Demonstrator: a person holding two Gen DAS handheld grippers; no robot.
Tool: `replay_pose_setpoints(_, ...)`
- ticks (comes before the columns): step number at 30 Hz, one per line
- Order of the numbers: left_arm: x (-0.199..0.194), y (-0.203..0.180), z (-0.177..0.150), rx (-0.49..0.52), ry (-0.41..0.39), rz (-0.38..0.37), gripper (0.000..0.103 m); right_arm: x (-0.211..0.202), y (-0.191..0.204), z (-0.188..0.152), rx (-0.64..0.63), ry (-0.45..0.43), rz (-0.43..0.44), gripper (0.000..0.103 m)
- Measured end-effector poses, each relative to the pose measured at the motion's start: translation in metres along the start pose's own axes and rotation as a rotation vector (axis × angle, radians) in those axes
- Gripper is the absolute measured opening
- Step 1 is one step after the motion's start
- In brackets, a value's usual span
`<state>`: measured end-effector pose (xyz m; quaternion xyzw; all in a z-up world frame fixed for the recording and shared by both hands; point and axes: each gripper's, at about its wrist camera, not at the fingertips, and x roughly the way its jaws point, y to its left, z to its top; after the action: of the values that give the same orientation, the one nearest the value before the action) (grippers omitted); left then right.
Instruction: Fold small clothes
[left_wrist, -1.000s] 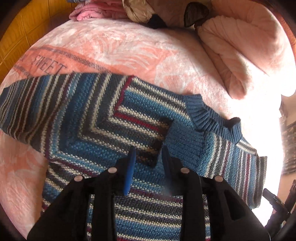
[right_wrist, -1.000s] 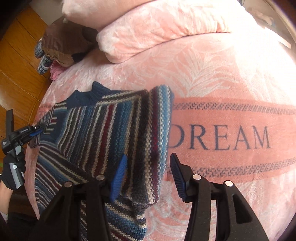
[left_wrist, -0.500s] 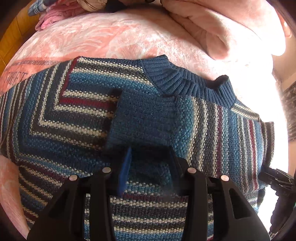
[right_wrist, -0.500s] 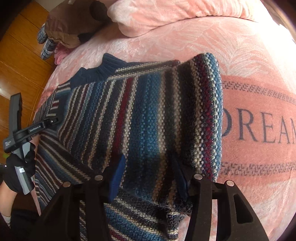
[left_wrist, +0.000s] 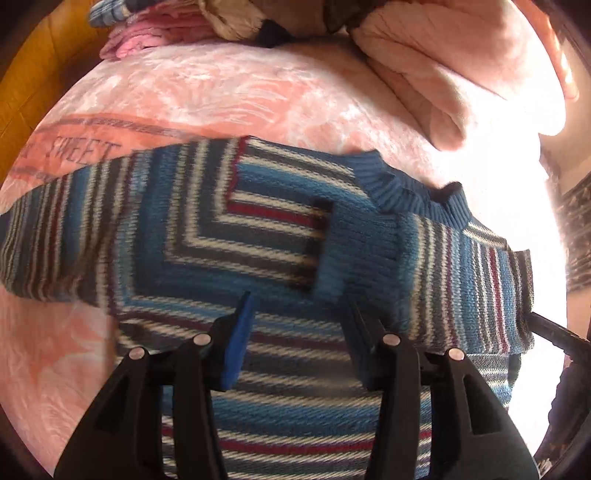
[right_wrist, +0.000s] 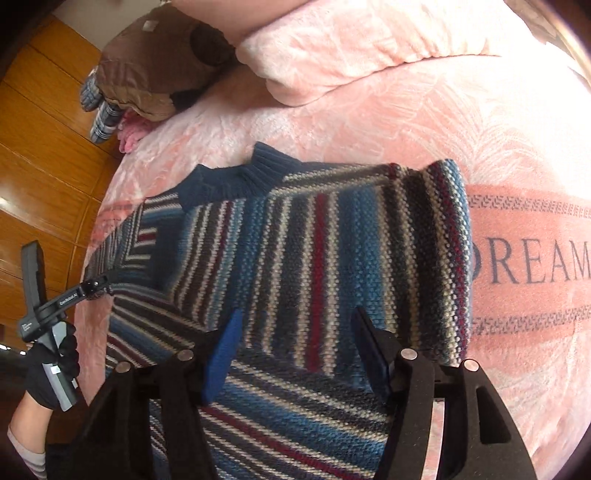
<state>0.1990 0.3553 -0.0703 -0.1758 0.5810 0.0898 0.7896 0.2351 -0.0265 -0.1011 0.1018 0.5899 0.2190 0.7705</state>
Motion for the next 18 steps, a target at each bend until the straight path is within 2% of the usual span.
replay_pose_setpoints(2, -0.013, 0.051, 0.001, -0.089, -0.021, 0.023, 0.051, -0.001, 0.024, -0.002, -0.022, -0.007, 0.024, 0.062)
replay_pose_setpoints(5, -0.024, 0.135, 0.002, -0.275, -0.046, 0.039, 0.052, 0.008, 0.055, -0.011, -0.047, 0.003, 0.048, 0.062)
replay_pose_setpoints(8, -0.031, 0.211, 0.0, -0.428, -0.071, 0.12, 0.051, 0.028, 0.079, -0.022, -0.078, 0.035, 0.026, 0.062)
replay_pose_setpoints(11, -0.034, 0.277, -0.007, -0.545, -0.078, 0.114, 0.052, 0.045, 0.094, -0.032, -0.088, 0.065, 0.028, 0.062)
replay_pose_setpoints(14, -0.031, 0.324, -0.016, -0.644, -0.089, 0.103, 0.052, 0.059, 0.104, -0.037, -0.089, 0.084, 0.021, 0.062)
replay_pose_setpoints(18, -0.019, 0.361, -0.022, -0.72, -0.103, 0.028, 0.052, 0.074, 0.114, -0.041, -0.087, 0.096, 0.017, 0.062)
